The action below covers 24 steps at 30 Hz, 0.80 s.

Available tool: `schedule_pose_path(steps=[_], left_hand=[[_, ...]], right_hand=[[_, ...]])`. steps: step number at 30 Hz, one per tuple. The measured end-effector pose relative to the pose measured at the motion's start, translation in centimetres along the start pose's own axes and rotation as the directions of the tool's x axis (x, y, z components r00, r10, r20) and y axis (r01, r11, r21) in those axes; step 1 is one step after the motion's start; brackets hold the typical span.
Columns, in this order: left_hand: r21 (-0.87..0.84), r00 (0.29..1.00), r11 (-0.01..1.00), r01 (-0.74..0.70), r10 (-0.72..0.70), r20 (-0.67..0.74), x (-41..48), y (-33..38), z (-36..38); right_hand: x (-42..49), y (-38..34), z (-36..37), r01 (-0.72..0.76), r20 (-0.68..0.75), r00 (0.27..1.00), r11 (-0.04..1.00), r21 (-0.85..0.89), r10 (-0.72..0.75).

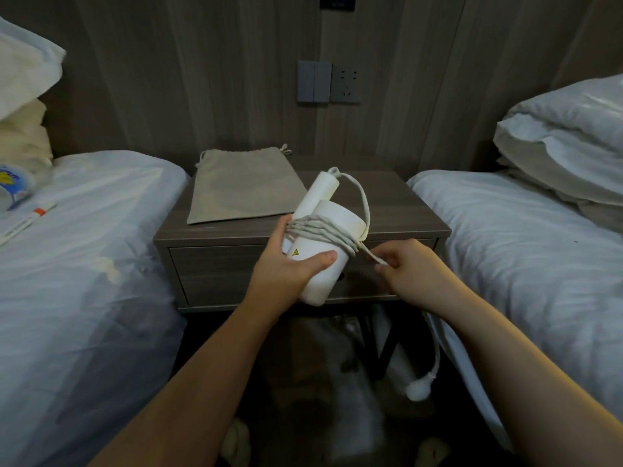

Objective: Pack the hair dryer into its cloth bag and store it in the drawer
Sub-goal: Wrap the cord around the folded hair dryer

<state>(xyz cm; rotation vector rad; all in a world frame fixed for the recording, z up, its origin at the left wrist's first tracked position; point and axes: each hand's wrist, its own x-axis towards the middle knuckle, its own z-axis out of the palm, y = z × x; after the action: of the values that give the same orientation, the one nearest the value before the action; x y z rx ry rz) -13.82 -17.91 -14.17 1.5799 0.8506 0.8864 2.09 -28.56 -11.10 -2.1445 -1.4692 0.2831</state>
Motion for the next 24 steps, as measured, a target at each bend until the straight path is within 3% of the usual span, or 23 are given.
schedule_pose_path(steps=[5, 9, 12, 19, 21, 24], left_hand=[[0.192, 0.988, 0.981, 0.0, 0.03, -0.15, 0.0, 0.1, -1.0], [0.397, 0.977, 0.916, -0.053, 0.129, -0.168, -0.3, 0.4, -1.7], [0.529, 0.971, 0.847, -0.056, 0.169, -0.167, -0.1, 0.3, -2.0], [0.635, 0.967, 0.769, -0.077, 0.214, -0.141, 0.2, 0.3, -2.6], [0.618, 0.972, 0.783, -0.077, 0.196, -0.127, 0.3, 0.2, -2.8], [0.61, 0.976, 0.789, -0.074, 0.181, -0.117, 0.4, 0.3, -2.9]], right_hand=[[-0.5, -1.0, -0.5, -0.017, 0.069, 0.997, 1.0, -0.01, 0.018], [-1.2, -2.2, -0.6, 0.065, 0.116, 0.991, 0.997, -0.048, -0.059], [-1.8, -2.9, -0.8, 0.096, 0.121, 0.987, 0.993, 0.07, -0.104], [-2.2, -2.7, -1.6, 0.091, 0.209, 0.953, 0.863, 0.497, -0.221], [-2.3, -2.4, -1.6, 0.121, 0.218, 0.94, 0.855, 0.503, -0.262], [-2.1, -2.3, -1.3, 0.2, 0.084, 0.965, 0.905, 0.375, -0.248]])
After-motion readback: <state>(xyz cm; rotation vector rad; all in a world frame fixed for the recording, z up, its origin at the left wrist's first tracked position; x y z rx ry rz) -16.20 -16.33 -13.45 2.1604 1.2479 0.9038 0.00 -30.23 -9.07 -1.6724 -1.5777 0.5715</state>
